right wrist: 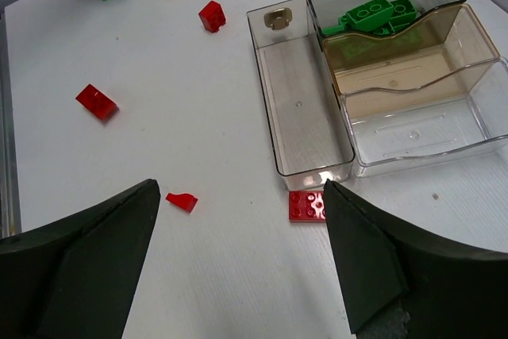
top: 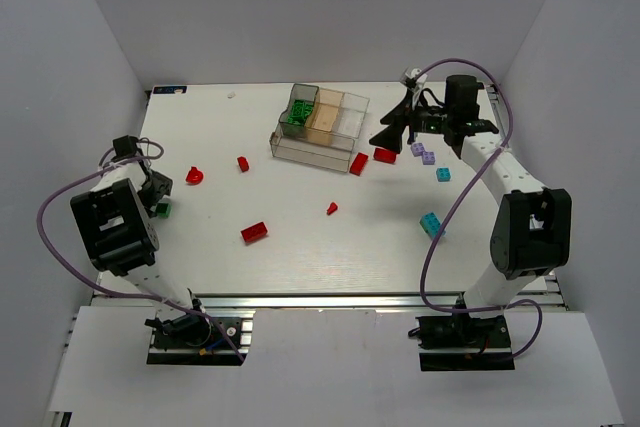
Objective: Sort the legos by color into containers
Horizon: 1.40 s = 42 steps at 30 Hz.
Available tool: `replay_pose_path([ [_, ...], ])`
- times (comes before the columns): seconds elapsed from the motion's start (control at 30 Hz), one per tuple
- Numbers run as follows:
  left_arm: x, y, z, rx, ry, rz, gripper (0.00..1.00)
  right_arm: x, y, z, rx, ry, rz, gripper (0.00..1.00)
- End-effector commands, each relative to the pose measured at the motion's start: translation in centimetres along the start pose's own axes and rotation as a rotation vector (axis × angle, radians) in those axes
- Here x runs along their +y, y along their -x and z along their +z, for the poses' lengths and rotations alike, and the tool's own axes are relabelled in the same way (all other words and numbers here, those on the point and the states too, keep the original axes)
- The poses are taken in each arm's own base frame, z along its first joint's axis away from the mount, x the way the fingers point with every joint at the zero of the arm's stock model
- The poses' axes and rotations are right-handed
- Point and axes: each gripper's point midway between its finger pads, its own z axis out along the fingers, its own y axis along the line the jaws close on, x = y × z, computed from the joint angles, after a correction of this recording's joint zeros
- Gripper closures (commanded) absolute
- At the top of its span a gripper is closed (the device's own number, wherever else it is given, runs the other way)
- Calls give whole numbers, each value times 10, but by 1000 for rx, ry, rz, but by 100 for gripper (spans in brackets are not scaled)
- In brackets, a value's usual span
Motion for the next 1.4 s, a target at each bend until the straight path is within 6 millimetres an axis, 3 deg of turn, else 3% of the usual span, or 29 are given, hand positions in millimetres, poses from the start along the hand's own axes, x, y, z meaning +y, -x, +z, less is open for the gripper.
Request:
replay_pose_path([
  [0.0,-7,16,-1,-25,-28,-5,25,8,8,-9,-7,8,-18,12],
  [0.17,-10,9,1,-3,-80,-17,43,4,6,-12,2,-9,-9,12],
  [0.47,-16,-6,-10,27,-170,-24,47,2,4,-13,8,-10,-3,13],
  [0.57,-15,-11,-11,35,-182,-25,54,3,3,-12,9,-5,1,14],
  [0.73,-24,-8,-23,22,-228,-20,82,2,0,-15,16,-17,-1,15],
  [0.83,-58,-15,-51,50,-403,12,96,2,-2,-15,29,-31,-2,20],
  [0.9,-81,-27,-72,73,-527,18,99,-1,-5,-17,35,-46,0,26],
  [1.0,-122,-48,-114,109,-767,65,100,-3,-9,-19,45,-58,7,55],
  [1.03,-130,-55,-125,123,-813,79,100,-4,-11,-18,50,-57,13,75],
  [1.13,-161,-68,-161,132,-951,143,100,-5,-16,-19,63,-69,21,99],
  [1.27,-221,-70,-204,122,-1100,239,100,-7,-22,-20,77,-85,35,95],
  [1.37,-259,-84,-218,128,-1143,307,100,-10,-27,-21,95,-100,50,92],
])
